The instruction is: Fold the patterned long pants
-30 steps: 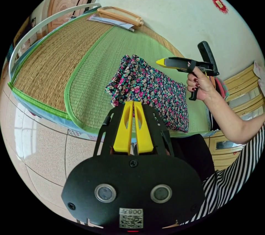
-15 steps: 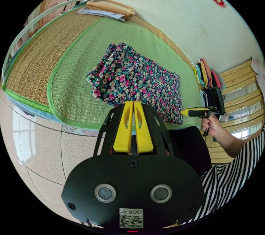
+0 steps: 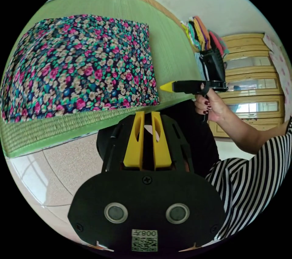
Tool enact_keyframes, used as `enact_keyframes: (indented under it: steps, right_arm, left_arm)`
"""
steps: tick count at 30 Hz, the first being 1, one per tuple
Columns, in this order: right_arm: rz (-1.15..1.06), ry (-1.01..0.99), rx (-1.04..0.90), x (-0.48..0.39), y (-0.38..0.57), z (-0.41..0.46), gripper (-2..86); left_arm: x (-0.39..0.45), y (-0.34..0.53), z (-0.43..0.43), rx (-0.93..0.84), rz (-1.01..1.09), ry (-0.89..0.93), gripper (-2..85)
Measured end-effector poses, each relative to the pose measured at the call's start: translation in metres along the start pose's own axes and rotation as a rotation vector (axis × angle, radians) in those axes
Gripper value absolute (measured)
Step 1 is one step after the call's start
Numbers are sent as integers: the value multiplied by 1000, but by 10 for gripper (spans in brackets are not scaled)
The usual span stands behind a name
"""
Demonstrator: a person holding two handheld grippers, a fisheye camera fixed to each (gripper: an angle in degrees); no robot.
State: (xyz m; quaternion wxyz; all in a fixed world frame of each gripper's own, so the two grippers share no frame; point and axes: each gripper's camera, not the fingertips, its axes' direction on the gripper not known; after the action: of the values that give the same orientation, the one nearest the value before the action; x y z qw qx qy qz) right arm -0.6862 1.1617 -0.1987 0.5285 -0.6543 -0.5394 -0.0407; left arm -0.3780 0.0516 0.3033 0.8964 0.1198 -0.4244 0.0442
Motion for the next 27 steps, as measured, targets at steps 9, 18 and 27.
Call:
enact_keyframes:
  steps: [9,18,27]
  right_arm:
    - [47,-117,13,65,15,9,31]
    - [54,-210,-3,109,15,22,63]
    - [104,-347,-13,146,17,39,65]
  left_arm:
    - [5,-36,19,-47,-65,79,16]
    - [-4,-38,33,38,-115,193,6]
    - [-4,-30,46,66,-60,198,3]
